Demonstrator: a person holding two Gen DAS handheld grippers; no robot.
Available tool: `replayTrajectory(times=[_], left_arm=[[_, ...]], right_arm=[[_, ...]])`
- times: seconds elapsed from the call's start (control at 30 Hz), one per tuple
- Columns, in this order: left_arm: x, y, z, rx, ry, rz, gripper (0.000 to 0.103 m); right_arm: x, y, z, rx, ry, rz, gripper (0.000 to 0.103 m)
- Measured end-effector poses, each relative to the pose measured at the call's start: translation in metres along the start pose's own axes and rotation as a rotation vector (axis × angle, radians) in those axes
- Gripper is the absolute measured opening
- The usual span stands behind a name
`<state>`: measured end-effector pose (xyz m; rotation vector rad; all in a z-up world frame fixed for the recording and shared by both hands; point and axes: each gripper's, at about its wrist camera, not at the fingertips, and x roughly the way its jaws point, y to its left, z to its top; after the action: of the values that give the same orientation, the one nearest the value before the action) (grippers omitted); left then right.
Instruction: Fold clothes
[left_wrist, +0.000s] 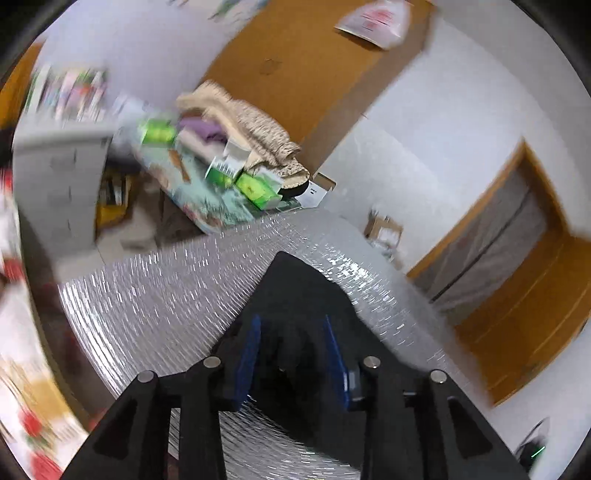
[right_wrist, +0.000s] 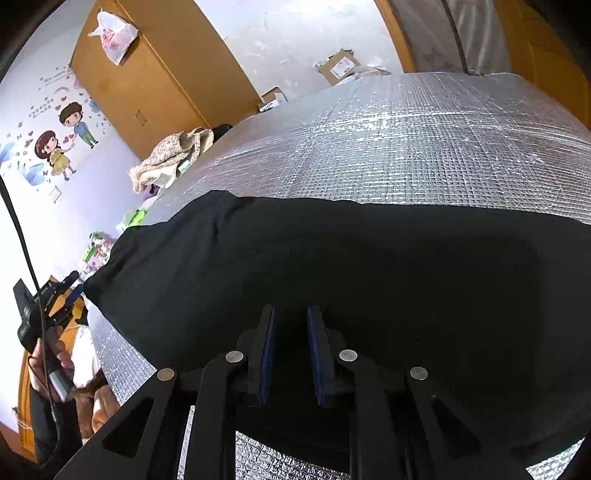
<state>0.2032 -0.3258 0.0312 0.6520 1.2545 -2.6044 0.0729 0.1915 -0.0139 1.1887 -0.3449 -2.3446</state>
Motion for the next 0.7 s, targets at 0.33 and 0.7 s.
replayTrajectory(times=[0.33,0.7], left_arm=[[0.032,0.032,0.004,-0.284,0.103,-0.105,0.04],[0.037,-0.032,0.02,0.11,0.038,0.027,0.011]], right_arm=[[0.0,0.001,0.0,-0.002,0.002,0.002,0.017],[-0.005,0.0,0.0,0.003,0.0,0.001,0.017]])
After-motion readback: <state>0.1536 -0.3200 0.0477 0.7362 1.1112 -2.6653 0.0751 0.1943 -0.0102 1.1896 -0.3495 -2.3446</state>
